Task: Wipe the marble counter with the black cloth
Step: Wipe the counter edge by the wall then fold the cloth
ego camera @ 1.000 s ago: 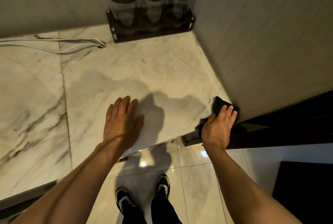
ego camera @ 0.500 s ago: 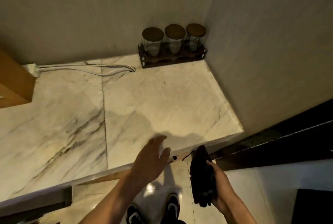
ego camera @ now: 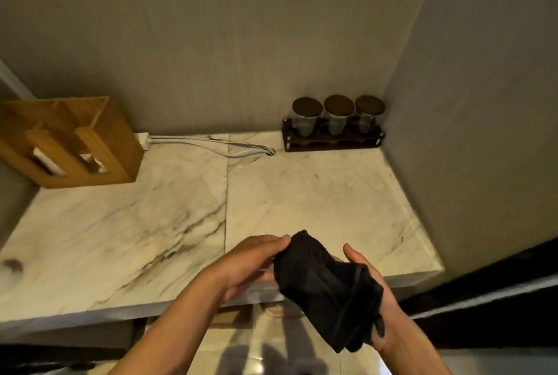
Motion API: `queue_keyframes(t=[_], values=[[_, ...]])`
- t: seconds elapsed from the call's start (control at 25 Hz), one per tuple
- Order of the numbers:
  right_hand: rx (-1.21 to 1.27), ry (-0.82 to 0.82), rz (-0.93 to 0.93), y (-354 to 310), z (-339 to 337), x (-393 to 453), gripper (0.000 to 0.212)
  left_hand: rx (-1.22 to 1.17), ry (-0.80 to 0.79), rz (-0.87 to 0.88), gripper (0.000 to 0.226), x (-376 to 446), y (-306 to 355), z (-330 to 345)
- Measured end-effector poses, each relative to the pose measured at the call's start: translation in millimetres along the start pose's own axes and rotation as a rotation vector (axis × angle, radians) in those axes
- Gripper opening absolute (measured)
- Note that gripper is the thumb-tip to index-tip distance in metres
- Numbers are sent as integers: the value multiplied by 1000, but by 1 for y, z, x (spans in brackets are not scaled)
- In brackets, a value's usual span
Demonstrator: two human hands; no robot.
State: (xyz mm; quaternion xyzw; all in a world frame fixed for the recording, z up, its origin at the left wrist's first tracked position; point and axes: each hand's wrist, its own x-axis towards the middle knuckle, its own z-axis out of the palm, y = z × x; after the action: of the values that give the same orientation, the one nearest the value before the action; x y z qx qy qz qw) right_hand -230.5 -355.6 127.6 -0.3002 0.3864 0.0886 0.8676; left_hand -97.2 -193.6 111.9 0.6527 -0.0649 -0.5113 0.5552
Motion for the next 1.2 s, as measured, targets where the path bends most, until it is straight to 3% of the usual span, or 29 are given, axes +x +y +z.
queue_keyframes(t=[0.24, 0.4, 0.6, 0.84, 1.2], values=[[-127, -126, 31, -16, 33, 3, 67, -6, 50, 61, 8, -24, 21, -26], [-63, -174, 83, -15, 36, 11, 70, -134, 143, 137, 21, -34, 17, -40], [-107, -148, 16, 5, 44, 47, 22, -318, 334, 118, 25, -33, -11, -67], [-602, 10, -45, 36, 74, 136, 47, -538, 569, -26, 22, -29, -74, -103], [-1097, 128, -352, 55, 169, 240, 52, -678, 740, -140, 16, -17, -108, -145]])
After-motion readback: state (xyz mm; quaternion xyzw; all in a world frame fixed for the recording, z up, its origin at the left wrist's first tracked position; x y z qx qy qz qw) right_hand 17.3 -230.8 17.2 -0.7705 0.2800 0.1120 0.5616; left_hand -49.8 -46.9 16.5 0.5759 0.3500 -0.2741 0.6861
